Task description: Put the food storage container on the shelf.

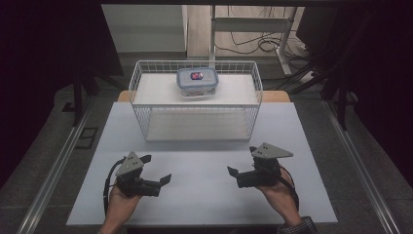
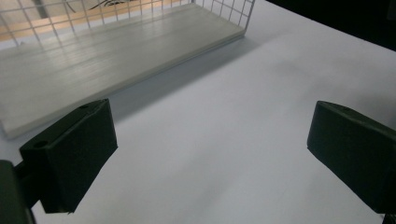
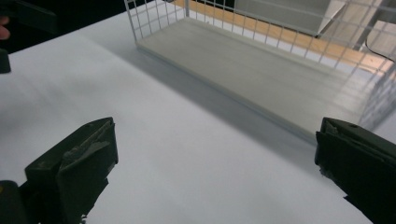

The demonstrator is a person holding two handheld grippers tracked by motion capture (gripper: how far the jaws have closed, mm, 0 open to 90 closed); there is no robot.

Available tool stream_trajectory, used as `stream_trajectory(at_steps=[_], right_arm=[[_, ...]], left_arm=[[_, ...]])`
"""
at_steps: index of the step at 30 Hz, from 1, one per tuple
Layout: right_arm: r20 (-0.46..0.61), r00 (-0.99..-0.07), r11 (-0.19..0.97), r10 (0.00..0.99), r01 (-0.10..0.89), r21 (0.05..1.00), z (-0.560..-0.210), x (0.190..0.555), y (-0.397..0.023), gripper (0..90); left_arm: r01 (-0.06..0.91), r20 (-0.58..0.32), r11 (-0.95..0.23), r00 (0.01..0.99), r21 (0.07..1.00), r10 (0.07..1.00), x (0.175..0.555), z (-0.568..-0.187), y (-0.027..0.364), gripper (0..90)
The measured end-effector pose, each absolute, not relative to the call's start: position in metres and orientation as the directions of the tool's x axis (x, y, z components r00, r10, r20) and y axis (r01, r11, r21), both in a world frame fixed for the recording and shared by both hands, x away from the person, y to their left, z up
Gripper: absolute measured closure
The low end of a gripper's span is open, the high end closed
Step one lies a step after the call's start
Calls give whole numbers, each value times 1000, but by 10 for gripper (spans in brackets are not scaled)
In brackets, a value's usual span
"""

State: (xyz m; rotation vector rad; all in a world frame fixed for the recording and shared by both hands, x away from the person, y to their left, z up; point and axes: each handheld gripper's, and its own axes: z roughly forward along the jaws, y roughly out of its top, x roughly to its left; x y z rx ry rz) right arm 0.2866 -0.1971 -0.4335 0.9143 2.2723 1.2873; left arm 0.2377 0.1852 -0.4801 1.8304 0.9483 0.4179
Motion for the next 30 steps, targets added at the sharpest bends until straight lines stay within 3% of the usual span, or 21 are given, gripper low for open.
stream_trajectory(at_steps=[17,21,26,30], right_arm=[[5,-659,364,752,421,831,-481,253,-242,0],[-7,-650,407,760,468,785,-502,247,-249,0],[-1,-651,430,759,500,752,-508,247,-249,0],[-18,-658,456,753,502,734,-512,248,-245,0]], left_arm=[[498,-104,-268,598,825,795,204,-524,210,7],[529,-59,-321,580,786,812,201,-534,211,4],[608,-66,-346,551,714,832,203,-543,213,1],[618,-71,-344,546,706,835,205,-544,214,1]])
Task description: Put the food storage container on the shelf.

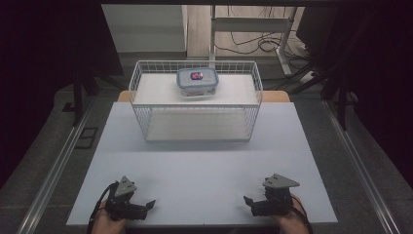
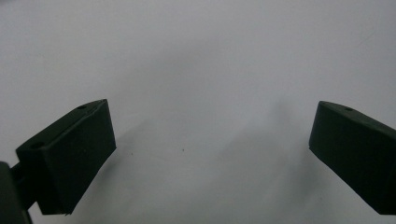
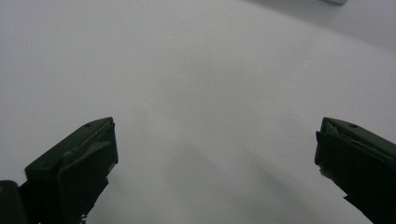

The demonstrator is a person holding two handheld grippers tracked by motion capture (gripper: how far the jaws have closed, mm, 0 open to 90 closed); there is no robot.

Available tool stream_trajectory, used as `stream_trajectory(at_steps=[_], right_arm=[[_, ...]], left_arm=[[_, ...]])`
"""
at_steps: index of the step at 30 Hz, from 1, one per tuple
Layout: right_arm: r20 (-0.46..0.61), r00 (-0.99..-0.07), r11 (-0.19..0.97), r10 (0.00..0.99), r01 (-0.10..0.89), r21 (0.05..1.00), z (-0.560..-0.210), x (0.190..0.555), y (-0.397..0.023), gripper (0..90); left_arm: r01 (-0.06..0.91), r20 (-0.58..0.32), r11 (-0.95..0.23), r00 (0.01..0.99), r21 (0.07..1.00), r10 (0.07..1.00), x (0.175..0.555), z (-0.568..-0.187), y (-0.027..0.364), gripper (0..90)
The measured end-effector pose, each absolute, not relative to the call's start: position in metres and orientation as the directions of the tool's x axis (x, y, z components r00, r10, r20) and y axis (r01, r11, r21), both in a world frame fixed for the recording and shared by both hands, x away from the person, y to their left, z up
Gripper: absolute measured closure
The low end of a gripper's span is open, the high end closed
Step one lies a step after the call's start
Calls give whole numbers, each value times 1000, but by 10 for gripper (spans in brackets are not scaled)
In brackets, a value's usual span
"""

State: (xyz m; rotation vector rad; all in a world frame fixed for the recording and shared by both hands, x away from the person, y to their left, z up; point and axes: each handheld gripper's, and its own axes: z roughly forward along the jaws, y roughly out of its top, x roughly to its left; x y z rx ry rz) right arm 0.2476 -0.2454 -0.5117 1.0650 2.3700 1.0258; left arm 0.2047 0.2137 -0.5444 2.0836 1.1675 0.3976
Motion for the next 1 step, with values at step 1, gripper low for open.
stream_trajectory(at_steps=[1], right_arm=[[-25,-659,462,751,500,733,-512,248,-245,0]], left_arm=[[616,-71,-343,547,709,834,204,-544,213,1]])
